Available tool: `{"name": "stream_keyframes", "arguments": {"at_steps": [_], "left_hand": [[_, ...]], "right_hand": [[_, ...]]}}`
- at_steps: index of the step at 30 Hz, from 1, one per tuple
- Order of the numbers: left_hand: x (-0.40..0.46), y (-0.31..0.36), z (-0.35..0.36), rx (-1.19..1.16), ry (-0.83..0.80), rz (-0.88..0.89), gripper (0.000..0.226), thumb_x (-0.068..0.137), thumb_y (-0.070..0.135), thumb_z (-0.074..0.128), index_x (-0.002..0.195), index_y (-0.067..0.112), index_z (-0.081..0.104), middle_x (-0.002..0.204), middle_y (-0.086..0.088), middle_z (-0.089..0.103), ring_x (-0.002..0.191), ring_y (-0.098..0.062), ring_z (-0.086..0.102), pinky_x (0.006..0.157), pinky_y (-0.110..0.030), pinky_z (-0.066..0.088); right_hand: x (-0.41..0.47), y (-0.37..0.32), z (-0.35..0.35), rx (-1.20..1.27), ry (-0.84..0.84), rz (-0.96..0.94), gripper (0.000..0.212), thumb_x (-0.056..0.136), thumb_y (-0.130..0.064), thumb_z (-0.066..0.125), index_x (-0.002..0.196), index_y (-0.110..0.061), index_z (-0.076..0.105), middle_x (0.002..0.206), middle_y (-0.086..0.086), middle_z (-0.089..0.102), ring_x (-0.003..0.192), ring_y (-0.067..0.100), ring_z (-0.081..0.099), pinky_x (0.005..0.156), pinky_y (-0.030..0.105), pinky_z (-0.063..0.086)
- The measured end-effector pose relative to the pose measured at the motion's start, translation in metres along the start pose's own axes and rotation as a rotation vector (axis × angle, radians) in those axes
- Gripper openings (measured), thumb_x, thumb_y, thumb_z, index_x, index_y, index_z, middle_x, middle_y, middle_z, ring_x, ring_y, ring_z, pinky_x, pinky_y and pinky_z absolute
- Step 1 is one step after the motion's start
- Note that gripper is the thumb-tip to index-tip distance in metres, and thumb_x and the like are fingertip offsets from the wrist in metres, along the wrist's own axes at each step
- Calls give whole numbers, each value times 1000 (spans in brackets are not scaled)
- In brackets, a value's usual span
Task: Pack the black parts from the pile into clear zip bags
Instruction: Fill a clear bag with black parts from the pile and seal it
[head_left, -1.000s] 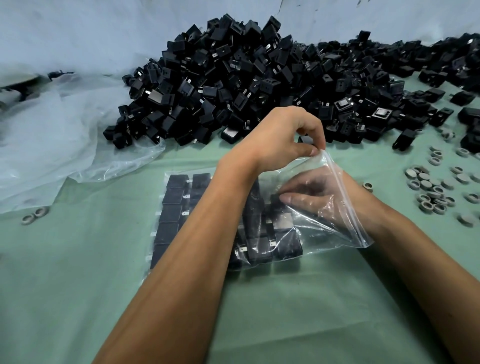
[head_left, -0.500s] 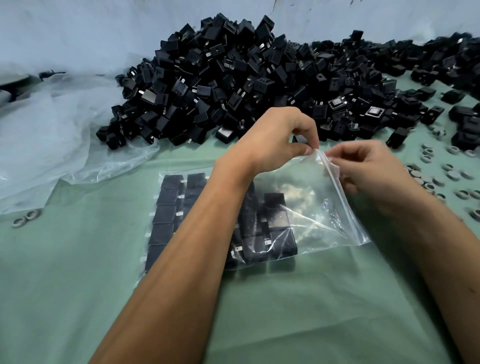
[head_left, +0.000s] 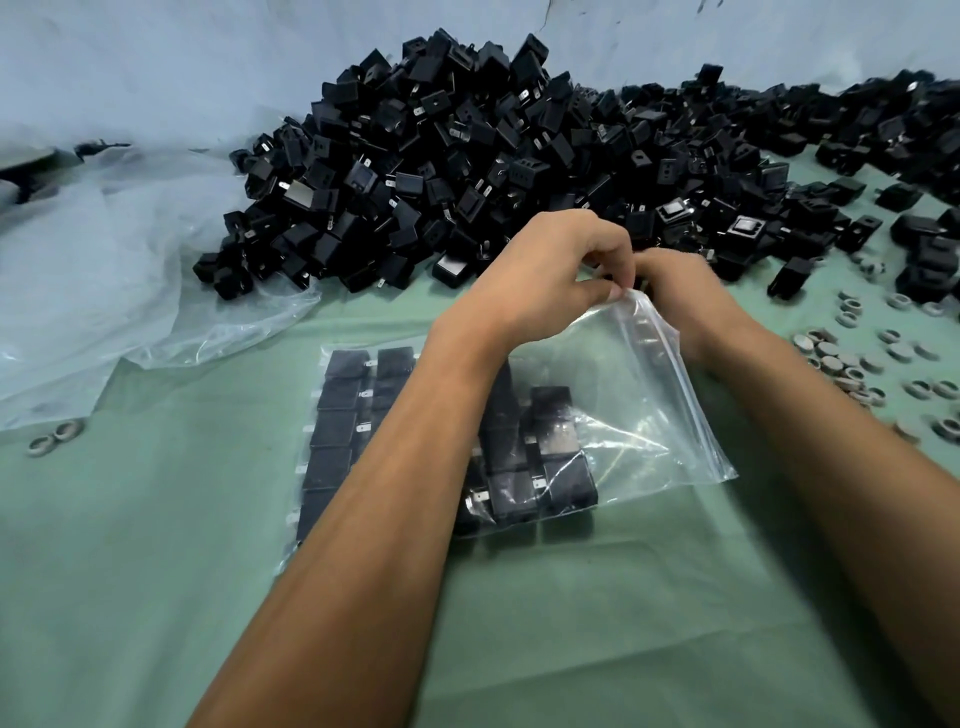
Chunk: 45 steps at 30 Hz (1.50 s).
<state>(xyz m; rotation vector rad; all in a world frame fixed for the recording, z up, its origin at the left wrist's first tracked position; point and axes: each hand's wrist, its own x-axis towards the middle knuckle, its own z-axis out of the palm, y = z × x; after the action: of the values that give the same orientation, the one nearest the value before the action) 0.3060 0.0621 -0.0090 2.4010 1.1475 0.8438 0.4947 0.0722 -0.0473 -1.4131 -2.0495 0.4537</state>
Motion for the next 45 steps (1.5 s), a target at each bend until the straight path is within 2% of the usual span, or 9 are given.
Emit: {"name": "stream_keyframes", "arguments": {"at_steps": [3,8,12,16,20,25,30,35,45], "left_hand": [[0,-2,0,-24,-2,-5,8,88,12,77,92,19,76,101,3,67,99,-6,60,79,-10,46],[0,-2,0,-40,-22,-16,9,89,10,75,93,18,75,101,7,66,98,-3,59,82,-11,48],[1,-1,1,-36,-32,-4,8,89,10,75,93,16,75,101,5,65,101,-8,60,87,-27,54],[1,-2,2,-57,-33,-19,7,89,9,74,93,15,75,102,0,65,103,-12,60,88,-35,55],[1,-3,3,-77,-18,-20,7,88,8,75,92,15,75,102,-2,66,102,-13,60,88,-35,55],[2,-3,3,-82,-10,-9,8,88,8,75,92,15,75,97,1,64,100,-13,60,85,-33,56],[1,-3,3,-104,-10,-26,11,89,7,74,90,18,75,101,1,65,102,-10,61,85,-38,57],[1,-1,2,-99,-10,-24,11,89,6,74,91,17,75,102,0,66,102,-11,61,86,-38,57],[1,0,2,-73,-36,-21,10,88,8,74,94,16,76,103,3,67,102,-11,60,88,-29,55]], "right_hand": [[-18,10,-25,23,22,143,28,86,-16,80,110,-29,75,99,-4,72,87,12,65,74,15,46],[-58,15,-46,462,-199,169,25,86,7,74,98,-15,73,80,-3,69,56,4,56,46,15,44],[-66,4,-45,661,-462,110,21,81,-2,77,102,-5,76,92,10,74,69,6,67,57,13,50],[-64,-2,-27,630,-539,100,45,84,1,77,125,-16,72,115,11,74,101,25,74,86,33,60],[-62,-8,-14,679,-373,79,33,96,6,64,126,-8,69,95,-1,78,78,8,73,68,18,56],[-60,-18,-3,706,-256,30,11,99,-14,66,101,-5,73,81,5,76,62,11,67,58,22,54],[-60,-28,14,711,-208,-93,20,102,-16,62,97,1,71,91,18,70,84,26,68,76,38,54],[-63,-27,23,590,-101,1,18,92,-26,79,104,-14,72,97,10,75,76,24,75,62,43,60],[-60,-26,25,474,-166,46,9,92,-23,79,99,-18,77,93,7,76,84,25,74,78,51,59]]}}
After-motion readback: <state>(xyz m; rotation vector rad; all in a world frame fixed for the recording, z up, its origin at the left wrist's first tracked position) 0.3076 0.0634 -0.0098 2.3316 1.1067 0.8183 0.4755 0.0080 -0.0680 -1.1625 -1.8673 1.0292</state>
